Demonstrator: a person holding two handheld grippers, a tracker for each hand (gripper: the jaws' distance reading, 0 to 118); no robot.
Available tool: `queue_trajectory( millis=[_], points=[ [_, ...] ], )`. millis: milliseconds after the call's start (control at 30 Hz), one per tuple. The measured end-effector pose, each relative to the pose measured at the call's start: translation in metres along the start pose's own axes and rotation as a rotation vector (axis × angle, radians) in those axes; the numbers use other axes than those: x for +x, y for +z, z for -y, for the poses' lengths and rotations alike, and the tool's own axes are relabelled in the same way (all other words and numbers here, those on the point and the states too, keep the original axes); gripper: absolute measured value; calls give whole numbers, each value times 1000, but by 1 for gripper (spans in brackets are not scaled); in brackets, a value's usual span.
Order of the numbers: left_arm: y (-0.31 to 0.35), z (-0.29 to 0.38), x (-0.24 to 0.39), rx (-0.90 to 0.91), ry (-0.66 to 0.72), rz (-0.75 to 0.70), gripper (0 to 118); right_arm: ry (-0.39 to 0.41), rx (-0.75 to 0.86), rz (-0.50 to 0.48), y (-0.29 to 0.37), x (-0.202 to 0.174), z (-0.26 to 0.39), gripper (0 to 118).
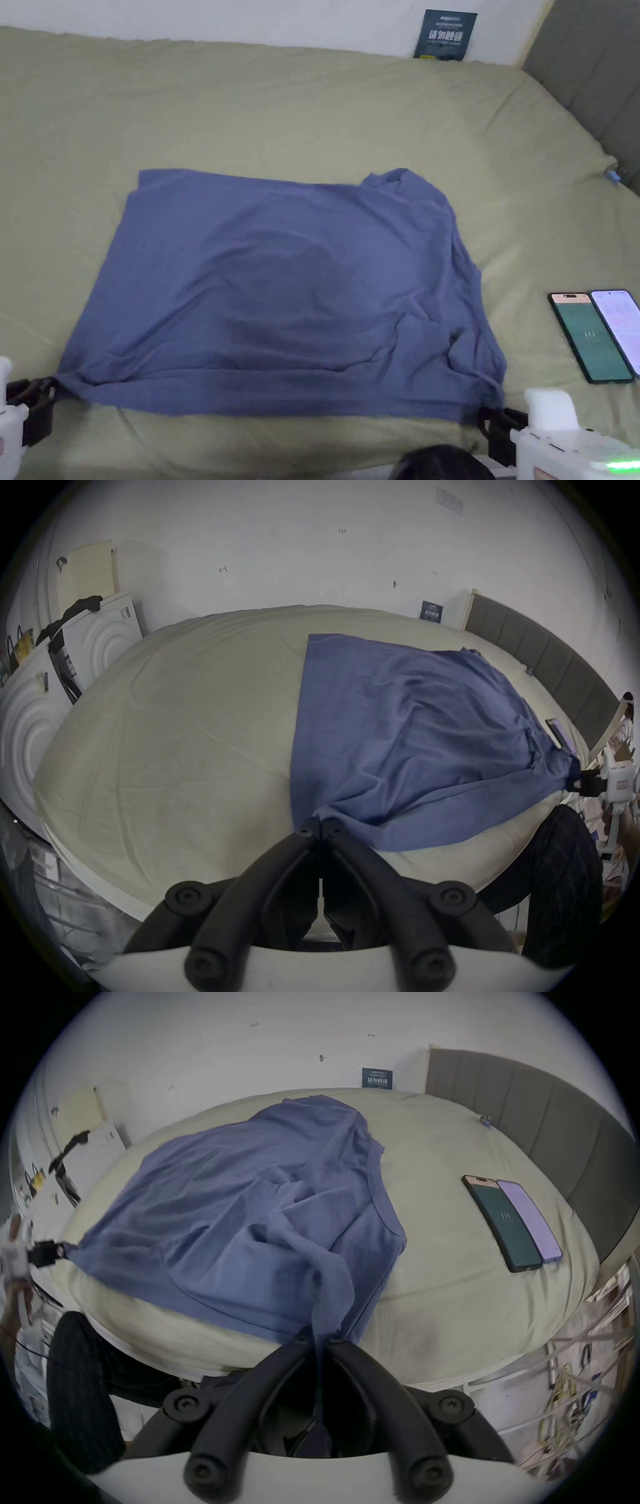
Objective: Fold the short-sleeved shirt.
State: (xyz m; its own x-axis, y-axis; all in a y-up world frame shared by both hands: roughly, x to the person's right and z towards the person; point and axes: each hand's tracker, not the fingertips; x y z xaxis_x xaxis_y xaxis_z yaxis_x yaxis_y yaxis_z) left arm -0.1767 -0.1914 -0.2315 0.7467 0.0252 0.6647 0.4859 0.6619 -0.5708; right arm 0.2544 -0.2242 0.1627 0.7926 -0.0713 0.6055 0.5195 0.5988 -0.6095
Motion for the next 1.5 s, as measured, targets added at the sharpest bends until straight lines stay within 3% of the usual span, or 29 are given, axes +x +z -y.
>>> queue_trajectory(
  millis=[100,333,567,700,767,800,833,867,900,967,1000,1067,1200,1300,1333,1367,1400,1433,1467,1500],
  points=[
    [14,-8,-7,8,5,8,0,-52,43,-26,22,12,-16,3],
    [25,-87,-4,118,-1,35,0,-62,179,-101,55,20,-106,3],
    [-77,-176,2,-6,3,8,0,-38,58,-66,-26,23,-213,3],
    [-145,-185,1,-187,45,-26,0,-91,-108,-11,-95,30,-233,3],
    [-158,-181,2,-208,55,-9,0,-100,-97,-21,-108,33,-230,3],
    [-160,-178,3,-195,55,-17,0,-99,-88,-33,-109,33,-229,9],
    [-154,-175,3,-146,39,-28,7,-79,-47,-91,-107,32,-227,34],
    [-146,-172,3,-85,46,-22,39,-50,-8,-109,-100,35,-224,90],
    [-134,-169,2,-4,50,-12,68,-43,19,-106,-92,34,-221,101],
    [-94,-156,3,157,25,-23,97,-19,94,-138,-59,25,-208,115],
    [-72,-147,5,253,20,-6,118,-4,196,-139,-39,23,-200,118],
    [-19,-124,14,418,32,32,116,12,345,-204,7,5,-170,118],
    [63,-71,43,561,-11,17,116,95,585,-106,85,-41,-106,118],
    [98,-35,59,595,-35,-15,114,61,685,-87,116,-63,-62,115],
    [105,-24,62,582,-38,-17,106,45,702,-97,123,-70,-51,105],
    [108,-13,61,587,-43,-17,59,36,702,-79,129,-77,-42,63],
    [107,-9,63,586,-37,-36,0,34,706,-48,130,-84,-36,18],
    [103,-6,67,527,-38,-118,0,37,698,-6,131,-88,-31,0],
    [100,-1,63,486,-31,-189,0,24,705,-34,131,-89,-26,0],
    [95,1,58,485,-35,-102,0,11,702,-89,131,-86,-24,0]
  ],
)
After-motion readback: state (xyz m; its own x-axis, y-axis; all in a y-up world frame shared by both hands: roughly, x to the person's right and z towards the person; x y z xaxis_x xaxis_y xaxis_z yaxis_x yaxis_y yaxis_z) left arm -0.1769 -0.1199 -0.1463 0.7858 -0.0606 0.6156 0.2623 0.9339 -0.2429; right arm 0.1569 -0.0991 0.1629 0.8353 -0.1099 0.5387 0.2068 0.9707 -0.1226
